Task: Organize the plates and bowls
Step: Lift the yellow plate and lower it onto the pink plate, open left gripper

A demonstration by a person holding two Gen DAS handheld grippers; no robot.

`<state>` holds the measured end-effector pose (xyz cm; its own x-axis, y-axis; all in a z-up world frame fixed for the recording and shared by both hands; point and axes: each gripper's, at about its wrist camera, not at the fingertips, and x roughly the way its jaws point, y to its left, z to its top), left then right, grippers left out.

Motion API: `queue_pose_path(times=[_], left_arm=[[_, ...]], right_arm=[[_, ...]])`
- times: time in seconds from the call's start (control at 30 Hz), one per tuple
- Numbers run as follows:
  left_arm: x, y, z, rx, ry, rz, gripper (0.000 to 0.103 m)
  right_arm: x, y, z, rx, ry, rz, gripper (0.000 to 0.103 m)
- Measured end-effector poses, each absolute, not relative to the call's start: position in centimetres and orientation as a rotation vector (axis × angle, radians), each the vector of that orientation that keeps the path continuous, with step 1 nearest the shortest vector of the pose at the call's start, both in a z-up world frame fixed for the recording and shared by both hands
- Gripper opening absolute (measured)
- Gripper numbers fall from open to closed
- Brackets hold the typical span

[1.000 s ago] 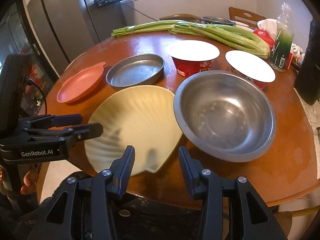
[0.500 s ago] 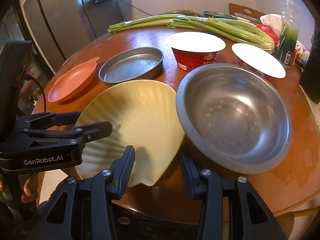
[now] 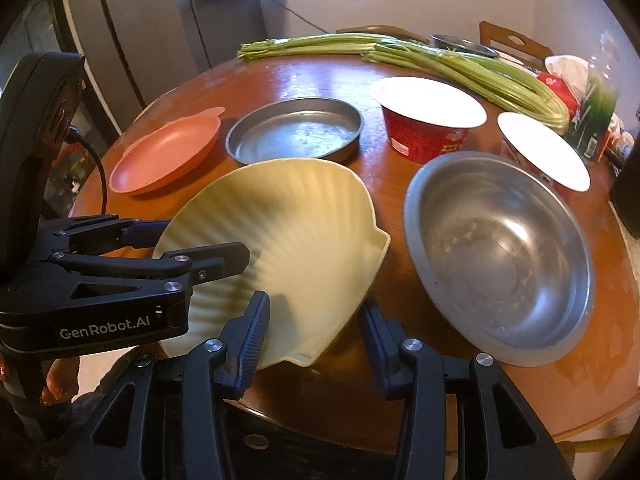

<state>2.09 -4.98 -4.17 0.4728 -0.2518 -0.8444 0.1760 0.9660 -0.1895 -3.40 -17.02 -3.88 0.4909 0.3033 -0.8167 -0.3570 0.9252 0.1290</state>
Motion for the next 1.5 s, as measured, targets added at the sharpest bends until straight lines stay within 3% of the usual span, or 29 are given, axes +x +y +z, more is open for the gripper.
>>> queue_pose_path(times=[0.9,1.5], left_arm=[[3.1,7.4,0.7,-0.138,0.911,-0.054,0.059],[7.8,11.9,-1.5,-0.12,0.987,-0.033,0.059]], right_arm=[[1.6,-4.3,0.8,-0.152,0.865,0.567,0.047],[5.6,0.2,-1.3,-0.082,0.963,0.562,0.047]])
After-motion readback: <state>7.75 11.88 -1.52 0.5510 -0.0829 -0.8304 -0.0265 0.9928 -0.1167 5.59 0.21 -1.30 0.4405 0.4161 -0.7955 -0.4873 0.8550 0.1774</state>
